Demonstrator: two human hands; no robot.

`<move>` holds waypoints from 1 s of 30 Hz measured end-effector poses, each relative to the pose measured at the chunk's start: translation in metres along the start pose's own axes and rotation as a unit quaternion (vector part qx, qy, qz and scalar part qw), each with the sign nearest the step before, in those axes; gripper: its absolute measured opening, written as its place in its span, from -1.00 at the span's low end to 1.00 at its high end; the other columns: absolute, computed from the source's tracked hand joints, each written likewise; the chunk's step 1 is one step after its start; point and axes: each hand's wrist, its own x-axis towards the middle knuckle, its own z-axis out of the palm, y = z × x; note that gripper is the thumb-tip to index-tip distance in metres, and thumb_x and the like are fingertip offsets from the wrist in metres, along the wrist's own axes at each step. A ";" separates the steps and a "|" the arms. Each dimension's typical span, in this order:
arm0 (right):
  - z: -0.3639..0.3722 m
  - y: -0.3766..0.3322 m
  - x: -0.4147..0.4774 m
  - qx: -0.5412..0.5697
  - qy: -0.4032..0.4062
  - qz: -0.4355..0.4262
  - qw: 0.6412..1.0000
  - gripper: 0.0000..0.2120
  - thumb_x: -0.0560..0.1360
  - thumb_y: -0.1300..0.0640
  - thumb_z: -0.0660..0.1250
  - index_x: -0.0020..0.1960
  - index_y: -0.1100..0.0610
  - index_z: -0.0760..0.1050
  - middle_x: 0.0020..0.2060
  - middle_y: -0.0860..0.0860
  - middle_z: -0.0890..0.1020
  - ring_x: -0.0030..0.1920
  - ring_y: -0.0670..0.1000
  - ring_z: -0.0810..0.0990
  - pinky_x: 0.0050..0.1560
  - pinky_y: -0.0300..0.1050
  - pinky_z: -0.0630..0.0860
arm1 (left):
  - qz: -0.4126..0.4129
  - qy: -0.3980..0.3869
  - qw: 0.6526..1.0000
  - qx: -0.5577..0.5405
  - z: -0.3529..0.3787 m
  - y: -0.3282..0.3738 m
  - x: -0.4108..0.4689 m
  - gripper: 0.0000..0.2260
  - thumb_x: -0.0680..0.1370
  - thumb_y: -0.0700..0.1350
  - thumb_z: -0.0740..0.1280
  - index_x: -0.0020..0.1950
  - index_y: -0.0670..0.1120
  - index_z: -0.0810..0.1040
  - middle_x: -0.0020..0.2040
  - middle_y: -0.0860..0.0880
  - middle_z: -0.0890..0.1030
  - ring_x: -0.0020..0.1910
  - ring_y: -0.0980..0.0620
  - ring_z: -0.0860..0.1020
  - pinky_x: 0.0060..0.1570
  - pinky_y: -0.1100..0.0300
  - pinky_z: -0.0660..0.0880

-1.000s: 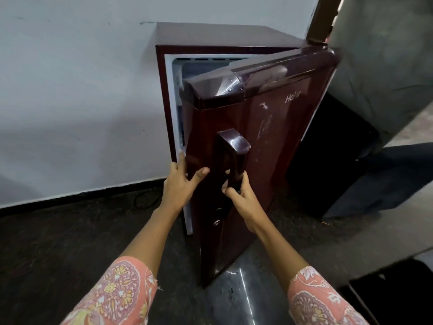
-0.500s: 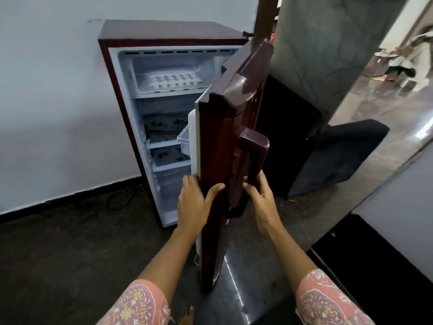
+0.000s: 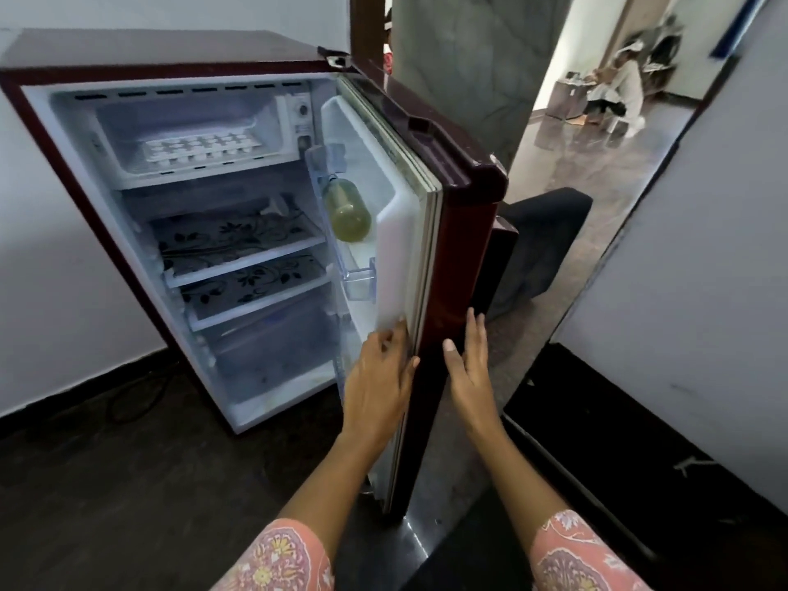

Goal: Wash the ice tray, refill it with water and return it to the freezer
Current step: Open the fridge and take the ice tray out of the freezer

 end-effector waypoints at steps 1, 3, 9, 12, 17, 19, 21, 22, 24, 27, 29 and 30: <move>-0.004 0.003 0.001 -0.002 0.002 -0.003 1.000 -0.40 0.59 0.07 0.13 0.49 -0.07 -0.14 0.51 -0.10 -0.08 0.42 -0.25 -0.05 0.42 -0.26 -0.01 | 0.021 0.011 1.000 0.020 0.007 0.003 0.001 -0.52 0.57 -0.02 0.24 0.47 -0.03 0.22 0.27 -0.14 0.36 0.16 -0.12 0.46 0.00 -0.04 0.53; -0.014 0.009 0.007 -0.002 0.015 0.006 1.000 -0.34 0.57 0.05 0.18 0.48 -0.10 -0.20 0.52 -0.07 -0.05 0.48 -0.12 -0.01 0.48 -0.08 0.02 | 0.048 0.019 0.996 0.067 0.019 0.010 0.006 -0.43 0.52 -0.11 0.31 0.49 0.00 0.19 0.40 -0.15 0.23 0.37 -0.14 0.26 0.23 -0.12 0.39; -0.048 0.022 0.029 -0.040 0.046 0.017 0.998 -0.26 0.56 0.07 0.24 0.47 -0.11 -0.24 0.52 0.04 0.01 0.50 0.02 0.06 0.47 0.05 0.09 | 0.043 0.001 0.988 0.146 0.033 0.031 0.022 -0.27 0.41 -0.20 0.24 0.53 -0.15 0.01 0.53 -0.18 -0.13 0.51 -0.12 -0.12 0.43 -0.04 -0.21; -0.059 0.026 0.039 -0.047 0.058 0.028 0.997 -0.26 0.56 0.10 0.23 0.50 -0.04 -0.23 0.52 0.06 0.00 0.50 0.03 0.05 0.47 0.03 0.08 | 0.055 -0.001 0.980 0.190 0.044 0.036 0.028 -0.35 0.43 -0.14 0.00 0.52 -0.22 -0.05 0.54 -0.17 -0.09 0.52 -0.11 -0.08 0.45 -0.05 -0.17; -0.076 0.034 0.052 -0.066 0.066 0.032 0.995 -0.27 0.57 0.10 0.22 0.49 -0.05 -0.23 0.52 0.04 0.00 0.49 0.05 0.06 0.47 0.06 0.10 | 0.075 -0.009 0.976 0.204 0.061 0.040 0.038 -0.33 0.41 -0.13 -0.14 0.50 -0.22 -0.22 0.50 -0.17 -0.35 0.51 -0.09 -0.20 0.45 -0.04 -0.23; -0.080 0.036 0.056 -0.074 0.066 0.032 0.995 -0.27 0.57 0.09 0.22 0.49 -0.07 -0.24 0.52 0.05 0.02 0.49 0.07 0.08 0.46 0.08 0.12 | 0.081 -0.014 0.976 0.203 0.063 0.042 0.041 -0.34 0.40 -0.13 -0.18 0.49 -0.21 -0.27 0.47 -0.15 -0.43 0.50 -0.08 -0.23 0.44 -0.02 -0.30; -0.083 0.039 0.059 -0.081 0.066 0.030 0.994 -0.28 0.57 0.08 0.22 0.49 -0.06 -0.24 0.51 0.06 0.03 0.49 0.08 0.08 0.46 0.09 0.11 | 0.088 -0.019 0.977 0.195 0.064 0.044 0.043 -0.34 0.40 -0.14 -0.20 0.49 -0.20 -0.31 0.45 -0.13 -0.47 0.50 -0.07 -0.25 0.44 0.01 -0.34; -0.083 0.039 0.060 -0.083 0.067 0.031 0.994 -0.28 0.57 0.08 0.21 0.49 -0.05 -0.24 0.51 0.06 0.02 0.49 0.08 0.08 0.46 0.09 0.11 | 0.093 -0.022 0.976 0.193 0.064 0.045 0.043 -0.34 0.40 -0.14 -0.21 0.48 -0.20 -0.33 0.45 -0.12 -0.48 0.50 -0.06 -0.26 0.43 0.01 -0.35; -0.084 0.040 0.061 -0.084 0.070 0.034 0.993 -0.28 0.57 0.09 0.21 0.49 -0.04 -0.24 0.52 0.06 0.01 0.49 0.09 0.08 0.46 0.09 0.11 | 0.098 -0.025 0.976 0.194 0.064 0.044 0.044 -0.34 0.39 -0.13 -0.22 0.47 -0.19 -0.36 0.44 -0.12 -0.48 0.49 -0.05 -0.28 0.43 0.02 -0.35; -0.084 0.040 0.062 -0.080 0.073 0.025 0.994 -0.28 0.57 0.09 0.21 0.47 -0.09 -0.25 0.52 0.05 -0.02 0.50 0.08 0.05 0.47 0.10 0.09 | 0.103 -0.012 0.976 0.190 0.063 0.043 0.044 -0.32 0.39 -0.16 -0.14 0.50 -0.21 -0.25 0.48 -0.13 -0.42 0.51 -0.07 -0.19 0.46 0.00 -0.25; -0.079 0.042 0.057 -0.099 0.108 0.002 0.989 -0.30 0.57 0.06 0.22 0.47 -0.06 -0.21 0.52 0.05 -0.05 0.48 0.01 0.02 0.46 0.06 0.06 | 0.118 -0.007 0.975 0.188 0.061 0.040 0.043 -0.31 0.39 -0.15 -0.07 0.51 -0.21 -0.18 0.50 -0.14 -0.36 0.52 -0.08 -0.13 0.47 -0.02 -0.17; -0.073 0.044 0.051 -0.121 0.144 -0.009 0.982 -0.33 0.57 0.01 0.20 0.50 -0.02 -0.16 0.52 0.06 -0.04 0.46 -0.02 0.04 0.43 0.05 0.07 | 0.127 -0.006 0.973 0.192 0.060 0.037 0.042 -0.31 0.41 -0.14 -0.01 0.51 -0.21 -0.16 0.51 -0.14 -0.32 0.52 -0.09 -0.11 0.47 -0.02 -0.15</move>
